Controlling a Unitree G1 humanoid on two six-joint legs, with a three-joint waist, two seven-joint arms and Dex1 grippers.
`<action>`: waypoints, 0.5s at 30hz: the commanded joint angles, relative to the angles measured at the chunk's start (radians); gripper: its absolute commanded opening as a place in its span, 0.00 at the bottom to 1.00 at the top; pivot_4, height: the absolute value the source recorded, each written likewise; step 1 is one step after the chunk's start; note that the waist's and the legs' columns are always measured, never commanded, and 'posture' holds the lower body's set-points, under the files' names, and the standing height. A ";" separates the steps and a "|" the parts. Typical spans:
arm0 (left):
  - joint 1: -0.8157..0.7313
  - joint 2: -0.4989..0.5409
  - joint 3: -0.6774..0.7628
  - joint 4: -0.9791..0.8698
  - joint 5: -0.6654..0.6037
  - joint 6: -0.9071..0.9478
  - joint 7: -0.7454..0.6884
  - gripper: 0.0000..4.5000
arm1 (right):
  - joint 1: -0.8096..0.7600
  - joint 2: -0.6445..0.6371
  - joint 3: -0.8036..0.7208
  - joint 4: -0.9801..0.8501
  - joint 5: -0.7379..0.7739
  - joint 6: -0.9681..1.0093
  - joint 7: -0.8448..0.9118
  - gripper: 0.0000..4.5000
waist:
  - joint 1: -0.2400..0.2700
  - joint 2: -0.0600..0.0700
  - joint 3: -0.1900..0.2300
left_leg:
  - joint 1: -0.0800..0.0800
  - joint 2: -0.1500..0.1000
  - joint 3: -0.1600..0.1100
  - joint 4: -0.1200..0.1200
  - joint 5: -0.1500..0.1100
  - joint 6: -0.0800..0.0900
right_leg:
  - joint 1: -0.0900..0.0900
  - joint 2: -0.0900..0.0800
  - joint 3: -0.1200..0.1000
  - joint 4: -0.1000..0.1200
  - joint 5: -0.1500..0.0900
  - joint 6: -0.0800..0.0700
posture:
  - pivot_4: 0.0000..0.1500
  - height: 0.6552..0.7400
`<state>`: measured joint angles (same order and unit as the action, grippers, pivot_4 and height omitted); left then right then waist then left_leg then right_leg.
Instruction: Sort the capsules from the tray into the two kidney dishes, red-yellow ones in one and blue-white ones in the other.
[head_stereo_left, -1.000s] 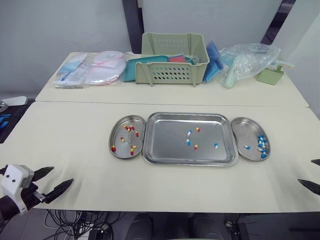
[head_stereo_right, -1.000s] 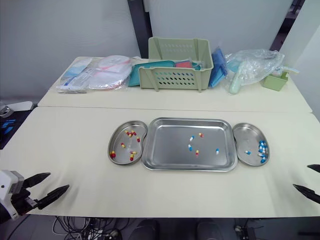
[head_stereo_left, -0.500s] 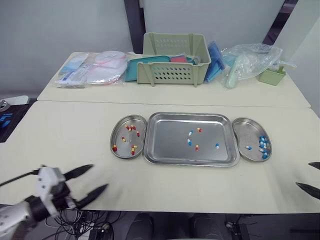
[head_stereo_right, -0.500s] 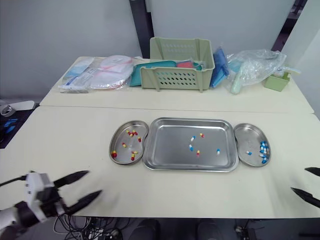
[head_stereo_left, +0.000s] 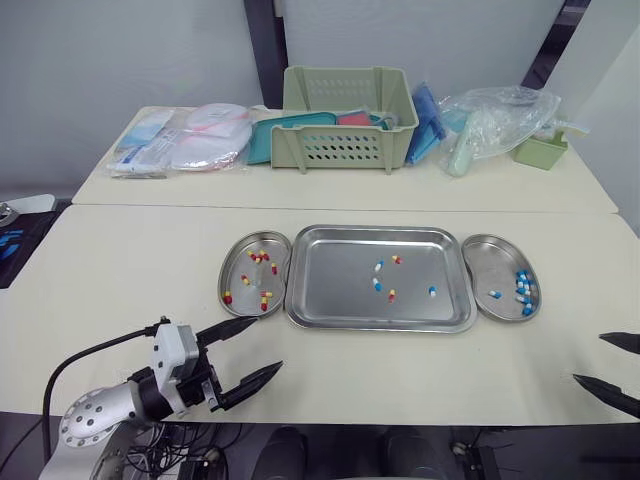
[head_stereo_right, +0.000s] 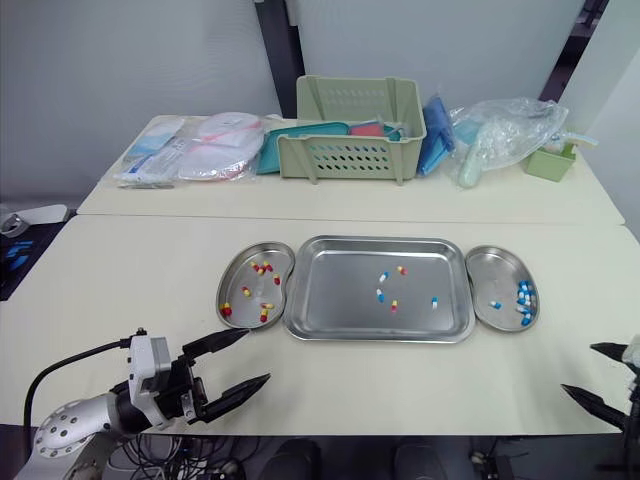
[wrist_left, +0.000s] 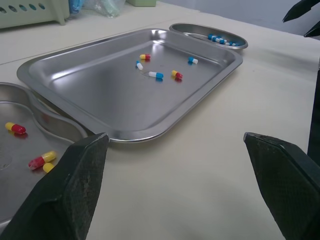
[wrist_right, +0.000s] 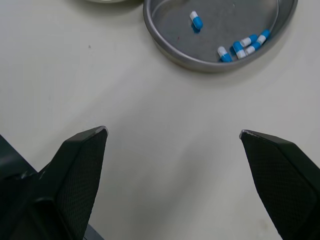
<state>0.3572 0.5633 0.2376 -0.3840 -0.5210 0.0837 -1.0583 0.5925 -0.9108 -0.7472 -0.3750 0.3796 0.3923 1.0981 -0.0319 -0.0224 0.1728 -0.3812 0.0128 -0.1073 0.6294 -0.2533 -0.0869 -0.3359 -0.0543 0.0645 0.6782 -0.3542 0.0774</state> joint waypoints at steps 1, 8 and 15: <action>-0.011 0.001 -0.012 -0.003 0.008 -0.032 0.003 1.00 | -0.069 -0.006 0.045 -0.231 0.119 0.185 -0.100 1.00 | 0.000 0.000 0.000 | 0.000 0.000 0.000 0.000 0.000 0.000 | 0.000 0.000 0.000 0.000 0.000 0.000 | 1.00 1.00; -0.020 -0.002 -0.029 0.007 0.024 -0.061 0.006 1.00 | -0.279 -0.009 0.336 -0.454 0.150 0.315 -0.270 1.00 | 0.002 -0.001 0.000 | -0.001 0.000 -0.001 0.000 0.000 0.000 | 0.000 0.000 -0.001 0.000 0.000 0.000 | 1.00 1.00; -0.033 -0.004 -0.054 0.012 0.035 -0.078 0.015 1.00 | -0.580 0.074 0.708 -0.437 0.054 0.428 -0.465 0.64 | 0.002 -0.002 0.001 | -0.001 0.000 -0.002 0.000 0.000 0.000 | -0.001 0.000 -0.001 0.000 0.000 0.000 | 1.00 1.00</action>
<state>0.3273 0.5605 0.1860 -0.3561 -0.4856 0.0262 -1.0483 0.0509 -0.8476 -0.0887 -0.8035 0.4605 0.8022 0.6744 -0.0302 -0.0247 0.1738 -0.3821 0.0129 -0.1094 0.6297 -0.2533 -0.0870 -0.3370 -0.0542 0.0630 0.6784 -0.3542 0.0775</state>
